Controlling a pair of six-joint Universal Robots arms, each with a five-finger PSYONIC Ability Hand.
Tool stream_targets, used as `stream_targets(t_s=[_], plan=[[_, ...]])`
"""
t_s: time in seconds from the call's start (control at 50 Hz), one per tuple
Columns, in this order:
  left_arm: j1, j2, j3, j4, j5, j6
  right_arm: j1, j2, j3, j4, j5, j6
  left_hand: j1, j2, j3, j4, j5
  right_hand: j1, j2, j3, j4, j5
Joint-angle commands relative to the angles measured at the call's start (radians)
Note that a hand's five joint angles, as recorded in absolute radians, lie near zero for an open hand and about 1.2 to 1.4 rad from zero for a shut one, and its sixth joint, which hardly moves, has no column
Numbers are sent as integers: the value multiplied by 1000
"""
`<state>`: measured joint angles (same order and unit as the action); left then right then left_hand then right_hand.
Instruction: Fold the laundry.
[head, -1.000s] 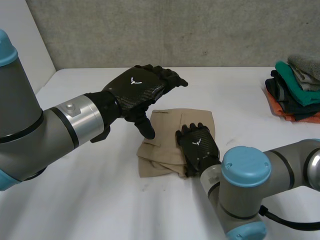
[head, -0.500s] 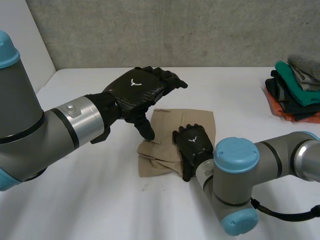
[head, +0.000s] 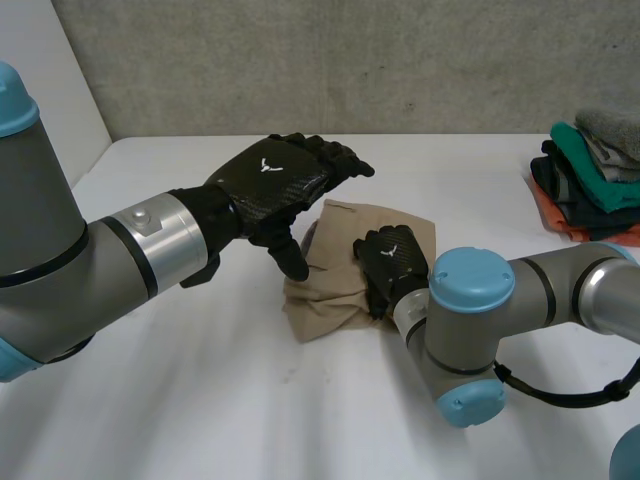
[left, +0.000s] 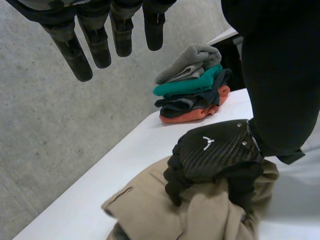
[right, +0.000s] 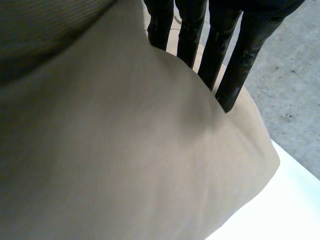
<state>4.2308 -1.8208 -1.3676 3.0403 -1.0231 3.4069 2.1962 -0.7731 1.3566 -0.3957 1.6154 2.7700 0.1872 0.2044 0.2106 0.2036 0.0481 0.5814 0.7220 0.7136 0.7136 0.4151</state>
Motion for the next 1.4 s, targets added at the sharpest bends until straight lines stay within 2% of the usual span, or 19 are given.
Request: stream_targets(t_s=[0.02,0.08,0.1,0.16,0.18,0.24,0.28,0.32,0.5,0.54,0.56,0.62,0.68,0.86,0.96,1.06,1.16,1.24,1.4], plan=[[3,0,1,0,0,0,-29,-18,-11,0,-3,-9,9,-8,-15,-8,-27,574,433,441,441,565],[3,0,1,0,0,0,-30,-20,-13,5,-2,-10,9,-8,-15,-8,-27,-118,-259,-250,-251,-127],[3,2,1,0,0,0,-30,-21,-13,8,-2,-12,9,-8,-15,-8,-27,-185,-325,-317,-317,-193],[3,2,1,0,0,0,-30,-21,-13,12,-3,-10,9,-8,-15,-8,-27,-162,-302,-294,-294,-170],[3,2,1,0,0,0,-32,-20,-14,14,-8,-10,9,-8,-15,-8,-27,-80,-221,-213,-213,-89],[3,2,1,0,0,0,-33,-14,-17,12,-25,-10,9,-8,-15,-8,-27,248,108,116,116,240],[3,2,1,0,0,0,-36,-3,-27,8,-49,-13,9,-8,-15,-8,-27,618,477,486,486,610],[3,2,1,0,0,0,-41,5,-43,9,-69,-24,9,-8,-15,-8,-27,814,673,682,682,806],[8,8,1,0,-2,0,-130,-44,-155,-9,-114,-157,9,-8,-15,-8,-27,815,674,683,683,807],[9,11,1,0,-2,0,-156,-61,-188,-20,-152,-164,9,-8,-15,-8,-27,815,674,683,683,807],[14,14,2,0,-2,0,-186,-75,-218,-40,-208,-161,12,-6,-12,-5,-24,815,674,683,683,807],[20,17,2,0,-2,0,-234,-89,-264,-81,-294,-144,9,-8,-15,-8,-27,815,674,683,683,807],[24,34,1,0,-2,-1,-297,-103,-345,-107,-367,-87,9,-8,-15,-8,-27,815,674,683,683,807],[41,46,-8,-2,-2,-1,-553,-80,-611,-120,-430,186,9,-8,-15,-8,-27,815,674,683,683,807],[44,52,-13,0,-2,-1,-697,18,-790,-123,-524,299,9,-8,-15,-8,-27,815,674,683,683,807],[44,52,-10,6,0,0,-800,109,-884,-149,-574,355,9,-8,-15,-8,-27,815,674,683,683,807],[46,51,-8,20,-2,0,-877,198,-895,-238,-623,425,12,-6,-12,-5,-24,815,674,683,683,807],[44,38,-11,21,-5,2,-955,239,-819,-264,-664,447,15,-3,-9,-2,-21,815,674,683,683,807],[37,38,-16,21,-12,5,-1020,169,-598,-356,-745,454,18,0,-6,1,-18,815,674,683,683,807]])
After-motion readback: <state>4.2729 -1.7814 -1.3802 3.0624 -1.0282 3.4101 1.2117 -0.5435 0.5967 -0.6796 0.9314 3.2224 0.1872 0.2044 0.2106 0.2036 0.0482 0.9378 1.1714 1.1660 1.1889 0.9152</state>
